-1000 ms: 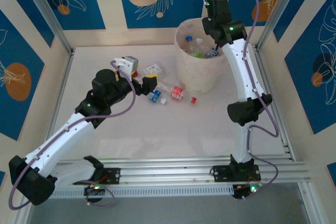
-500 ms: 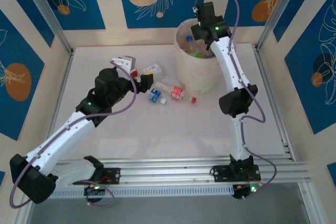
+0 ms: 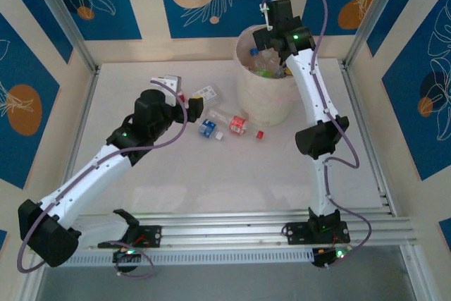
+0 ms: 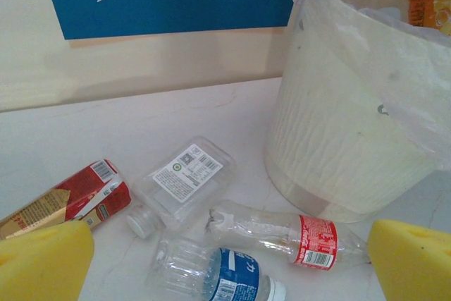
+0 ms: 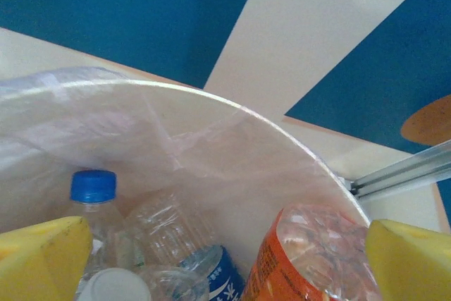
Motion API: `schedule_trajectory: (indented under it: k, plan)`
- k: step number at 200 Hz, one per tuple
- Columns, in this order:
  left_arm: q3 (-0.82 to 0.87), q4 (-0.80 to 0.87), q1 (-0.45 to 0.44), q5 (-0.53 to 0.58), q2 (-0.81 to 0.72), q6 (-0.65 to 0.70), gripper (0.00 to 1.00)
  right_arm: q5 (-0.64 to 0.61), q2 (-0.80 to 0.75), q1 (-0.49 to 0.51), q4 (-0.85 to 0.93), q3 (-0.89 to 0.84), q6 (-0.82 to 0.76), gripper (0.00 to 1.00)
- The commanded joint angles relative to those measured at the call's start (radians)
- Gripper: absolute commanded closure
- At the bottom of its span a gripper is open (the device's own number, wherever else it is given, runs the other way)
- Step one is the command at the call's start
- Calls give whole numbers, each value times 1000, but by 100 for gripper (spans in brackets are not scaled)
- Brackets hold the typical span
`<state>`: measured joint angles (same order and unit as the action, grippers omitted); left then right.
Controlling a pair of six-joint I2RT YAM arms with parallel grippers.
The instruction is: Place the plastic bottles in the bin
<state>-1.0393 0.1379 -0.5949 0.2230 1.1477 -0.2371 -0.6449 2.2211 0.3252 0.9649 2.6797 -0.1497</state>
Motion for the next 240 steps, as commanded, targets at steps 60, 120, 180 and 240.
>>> schedule_trajectory:
  k: [60, 120, 180, 240]
  plan:
    - [-183, 268, 95, 114, 116, -123, 1, 202, -230, 2, 114, -80, 245, 1]
    - [-332, 431, 282, -34, 330, -31, 0, 290, -511, 13, 188, -427, 471, 1]
    - [-654, 651, 380, -75, 662, 258, 0, 161, -775, 73, 160, -879, 616, 1]
    - [-924, 814, 396, -41, 938, 500, 1, 106, -882, 161, 194, -1139, 737, 1]
